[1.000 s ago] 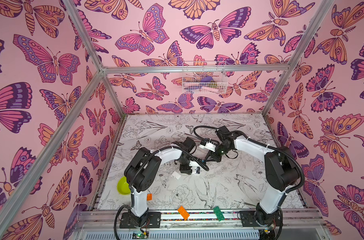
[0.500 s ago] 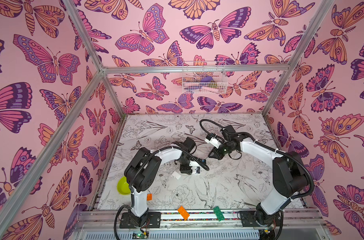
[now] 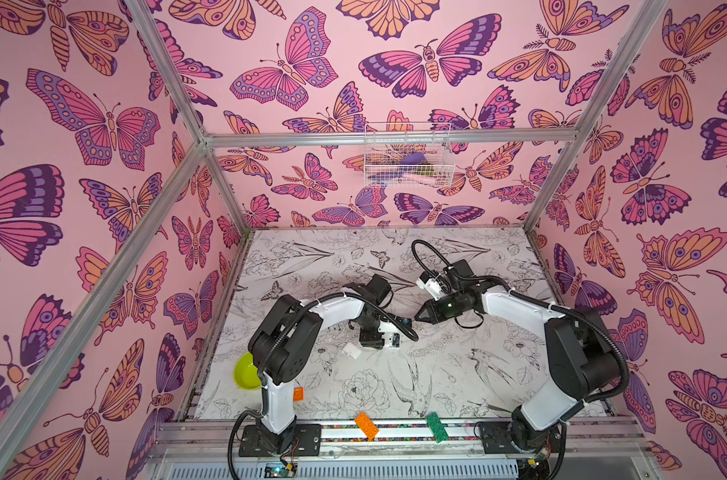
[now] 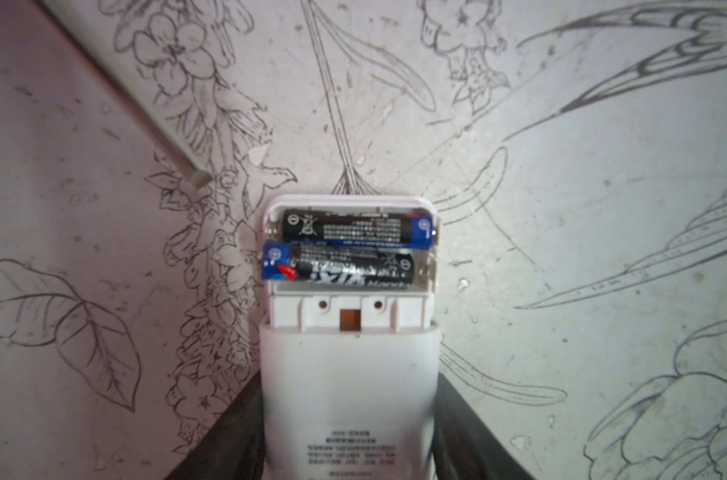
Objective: Unload the batteries from the remote control
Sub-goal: 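Flick the lifted battery out of the remote with the right gripper's screwdriver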
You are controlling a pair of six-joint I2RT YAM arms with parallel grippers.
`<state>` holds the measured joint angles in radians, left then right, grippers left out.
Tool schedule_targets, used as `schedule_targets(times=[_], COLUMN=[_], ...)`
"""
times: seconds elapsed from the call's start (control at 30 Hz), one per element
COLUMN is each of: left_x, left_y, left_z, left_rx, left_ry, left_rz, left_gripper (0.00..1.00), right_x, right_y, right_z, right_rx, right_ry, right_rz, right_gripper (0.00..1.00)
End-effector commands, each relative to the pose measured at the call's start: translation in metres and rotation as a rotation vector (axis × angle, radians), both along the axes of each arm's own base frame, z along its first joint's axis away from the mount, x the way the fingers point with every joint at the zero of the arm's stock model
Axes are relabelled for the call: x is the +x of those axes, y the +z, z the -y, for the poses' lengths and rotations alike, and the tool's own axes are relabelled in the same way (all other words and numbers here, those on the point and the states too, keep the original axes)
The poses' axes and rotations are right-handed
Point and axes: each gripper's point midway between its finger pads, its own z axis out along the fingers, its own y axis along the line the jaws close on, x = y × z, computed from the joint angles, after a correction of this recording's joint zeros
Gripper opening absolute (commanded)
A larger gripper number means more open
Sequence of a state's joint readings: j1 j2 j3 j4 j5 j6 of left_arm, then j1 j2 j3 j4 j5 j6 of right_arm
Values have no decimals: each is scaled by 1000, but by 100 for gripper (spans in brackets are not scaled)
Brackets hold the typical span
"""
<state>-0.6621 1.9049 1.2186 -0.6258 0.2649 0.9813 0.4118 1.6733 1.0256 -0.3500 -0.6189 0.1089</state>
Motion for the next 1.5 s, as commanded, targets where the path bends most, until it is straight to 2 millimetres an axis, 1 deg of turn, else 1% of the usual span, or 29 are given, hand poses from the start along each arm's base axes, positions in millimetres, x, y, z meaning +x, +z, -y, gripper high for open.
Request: schedule_targets(times=[0.0,0.13,0.23,0.33,0.47,0.57,0.7,0.83,0.93,1.13,1.27,1.4,1.47], left_x=[-3,21,34,38,49,56,76,93,94,91,91,93,94], left_y=[-12,-11,-10,-5,0,7,17,29,25,23,23,20,22], left_z=[-2,-2,-2,-2,-2,-2,1,3,2,-1,-1,0,1], left_rx=[32,26,29,28,15,3,-19,-39,-37,-43,-47,-47,-49], left_ry=[14,29,58,60,76,62,25,47,38,44,54,53,61], left_rz=[-7,125,171,198,258,310,466,551,560,565,564,558,563], left_gripper=[54,43,36,35,36,37,38,38,39,39,39,39,39], right_x=[12,18,22,27,30,36,49,59,66,66,59,52,48], right_y=[12,20,20,25,25,27,28,36,34,24,20,17,17], right_z=[-12,-11,-12,-15,-18,-17,-16,-16,-14,-13,-10,-8,-8], right_rx=[75,67,62,81,106,103,137,143,145,125,119,110,115], right_ry=[5,2,6,4,20,17,4,10,0,9,8,23,28], right_rz=[8,41,37,50,28,40,26,47,40,14,-4,-15,-21], right_gripper=[0,0,0,0,0,0,0,0,0,0,0,0,0])
